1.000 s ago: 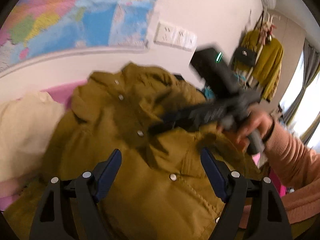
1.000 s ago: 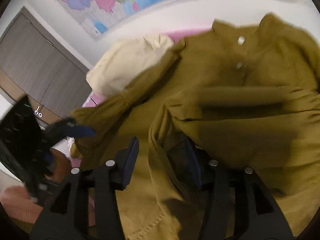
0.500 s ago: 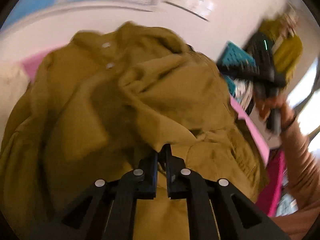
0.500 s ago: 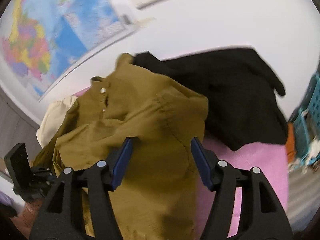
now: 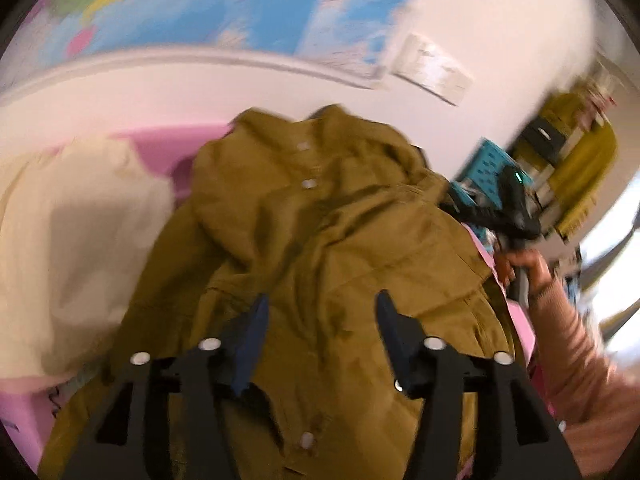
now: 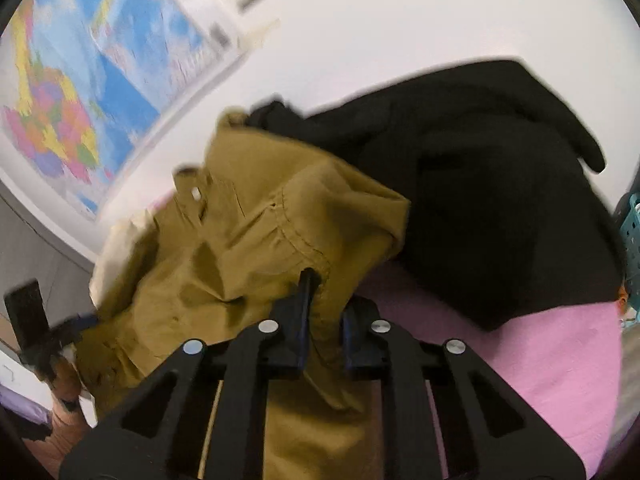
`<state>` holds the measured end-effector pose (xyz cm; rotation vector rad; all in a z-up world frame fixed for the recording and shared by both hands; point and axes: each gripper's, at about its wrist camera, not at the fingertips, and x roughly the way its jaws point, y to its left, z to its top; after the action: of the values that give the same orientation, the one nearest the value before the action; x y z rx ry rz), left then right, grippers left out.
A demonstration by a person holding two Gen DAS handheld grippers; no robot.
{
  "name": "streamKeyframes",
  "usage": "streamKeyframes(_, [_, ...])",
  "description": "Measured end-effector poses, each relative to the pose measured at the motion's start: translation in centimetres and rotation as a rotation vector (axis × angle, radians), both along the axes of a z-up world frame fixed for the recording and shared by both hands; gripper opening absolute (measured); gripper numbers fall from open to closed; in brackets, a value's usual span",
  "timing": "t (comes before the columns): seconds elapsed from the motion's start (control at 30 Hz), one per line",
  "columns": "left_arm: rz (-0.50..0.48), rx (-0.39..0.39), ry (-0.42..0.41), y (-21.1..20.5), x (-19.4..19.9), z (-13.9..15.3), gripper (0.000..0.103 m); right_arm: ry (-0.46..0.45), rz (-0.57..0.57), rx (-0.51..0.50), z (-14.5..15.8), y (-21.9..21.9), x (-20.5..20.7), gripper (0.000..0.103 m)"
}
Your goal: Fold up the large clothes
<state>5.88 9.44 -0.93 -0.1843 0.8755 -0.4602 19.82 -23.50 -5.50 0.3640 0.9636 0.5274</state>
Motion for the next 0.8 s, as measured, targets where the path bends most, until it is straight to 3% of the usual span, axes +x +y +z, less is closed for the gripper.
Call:
streamKeyframes(0.03, [-0.019, 0.013, -0.024, -0.5, -0.4, 0.4, 0.074, -0.009, -0.013, 0.01, 0.5, -0.6, 0.0, 0.011])
streamKeyframes(0.07, [-0.032, 0.037, -0.046, -1.0, -0.7, 0.6, 0.077, -0.028, -0.03, 0.011, 1.2, -1.2, -0.1, 0.011])
streamKeyframes(0.17, [-0.058, 0.153, -0.046, -2.6, -0.4, -0.3, 0.077, -0.047, -0.058, -0.015, 1.6, -2.0, -0.1, 0.01])
streamKeyframes(0.2, [-0.06, 0.217, -0.031, -3.4, 0.1, -1.1, 0.065, -0.037, -0.062, -0.027, 1.3, -2.0, 0.0, 0.01])
streamKeyframes(0.23, [-0.046, 0.284, -0.02, -3.9, 0.5, -1.8, 0.047, -0.02, -0.073, -0.051, 0.8, -1.9, 0.2, 0.011])
streamKeyframes(0.27, [-0.021, 0.353, -0.003, -4.3, 1.2, -2.6, 0.038, -0.008, -0.072, -0.079, 0.4, -1.5, 0.3, 0.011])
streamKeyframes(0.3, [0.002, 0.4, 0.008, -4.3, 1.6, -3.2, 0.016, -0.003, -0.069, -0.127, 0.2, -0.9, 0.2, 0.014])
streamKeyframes(0.33, [0.033, 0.446, 0.018, -4.2, 2.2, -3.7, 0.001, -0.006, -0.085, -0.15, 0.3, -0.8, 0.0, 0.022])
streamKeyframes(0.37, [0.077, 0.479, 0.024, -3.7, 2.8, -3.9, 0.002, -0.02, -0.1, -0.162, 0.8, -0.6, -0.4, 0.032])
streamKeyframes(0.43, [0.122, 0.425, 0.02, -2.2, 3.1, -3.2, 0.002, -0.087, -0.145, -0.202, 2.5, -0.5, -1.8, 0.045])
streamKeyframes(0.53, [0.205, 0.318, -0.007, 1.0, 2.6, -0.9, 0.005, -0.233, -0.104, -0.227, 5.9, 1.3, -5.1, 0.052])
streamKeyframes(0.57, [0.212, 0.282, -0.03, 1.8, 2.1, -0.1, 0.01, -0.266, -0.058, -0.222, 6.7, 2.5, -6.2, 0.055])
streamKeyframes(0.63, [0.234, 0.286, -0.06, 2.5, 0.9, 1.0, 0.056, -0.319, 0.119, -0.223, 7.5, 6.7, -8.8, 0.056])
streamKeyframes(0.7, [0.2, 0.335, -0.113, 2.0, -0.7, 1.6, 0.06, -0.335, 0.261, -0.231, 7.2, 10.5, -10.7, 0.061])
streamKeyframes(0.8, [0.107, 0.355, -0.104, 1.0, -3.0, 1.1, 0.061, -0.323, 0.494, -0.254, 5.2, 17.0, -13.3, 0.073])
